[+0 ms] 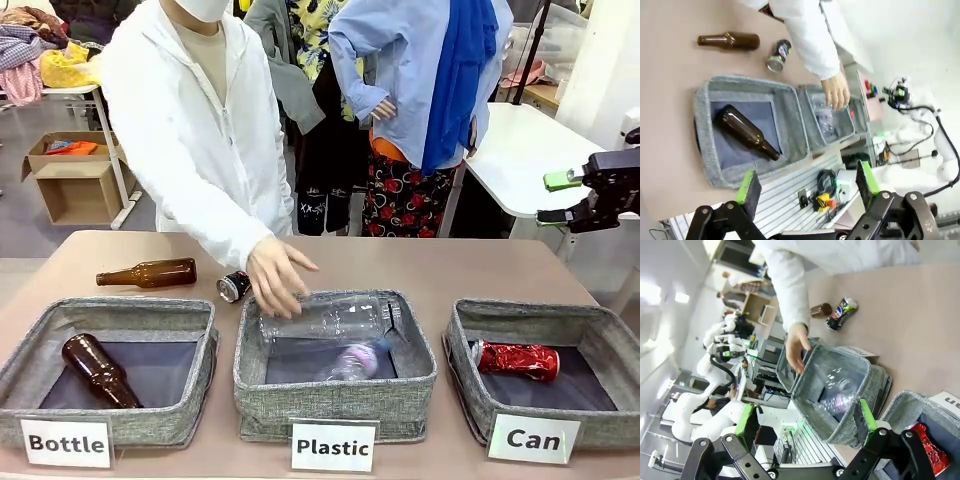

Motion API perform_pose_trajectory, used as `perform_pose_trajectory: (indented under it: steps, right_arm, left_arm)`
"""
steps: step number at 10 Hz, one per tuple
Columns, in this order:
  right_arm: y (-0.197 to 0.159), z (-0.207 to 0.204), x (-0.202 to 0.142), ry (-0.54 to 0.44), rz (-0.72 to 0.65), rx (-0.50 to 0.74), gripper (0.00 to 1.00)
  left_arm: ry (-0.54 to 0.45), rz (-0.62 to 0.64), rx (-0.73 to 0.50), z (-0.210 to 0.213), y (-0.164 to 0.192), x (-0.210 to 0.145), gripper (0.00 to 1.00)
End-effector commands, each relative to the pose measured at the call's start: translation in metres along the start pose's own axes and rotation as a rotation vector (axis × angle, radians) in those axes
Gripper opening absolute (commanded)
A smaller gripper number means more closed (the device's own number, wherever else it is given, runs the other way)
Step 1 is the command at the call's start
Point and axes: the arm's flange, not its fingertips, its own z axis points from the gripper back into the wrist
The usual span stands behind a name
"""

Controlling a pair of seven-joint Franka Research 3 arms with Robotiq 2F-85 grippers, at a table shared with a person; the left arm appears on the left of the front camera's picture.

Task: Sort the can waste into the basket.
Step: Pick up the can waste from the table and place it in the right Fabric basket.

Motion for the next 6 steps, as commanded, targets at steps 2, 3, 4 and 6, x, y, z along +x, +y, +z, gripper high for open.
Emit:
perform_pose_trajectory:
  steps: [2,3,4,6]
  right_arm:
    - [0.001,0.002,0.0,0.002,0.022,-0.001,1.0]
    - [0.001,0.002,0.0,0.002,0.022,-0.001,1.0]
    - [0.001,0.002,0.0,0.002,0.022,-0.001,1.0]
    - [0.001,0.002,0.0,0.002,0.022,-0.001,1.0]
  left_arm:
    - [-0.047,0.012,0.011,-0.037,0.003,-0.02,1.0]
    - [-0.036,-0.002,0.011,-0.043,-0.001,-0.011,1.0]
    - [-0.021,-0.002,0.053,-0.051,-0.016,-0.003,1.0]
    - [0.04,-0.063,0.218,-0.096,-0.06,0.034,1.0]
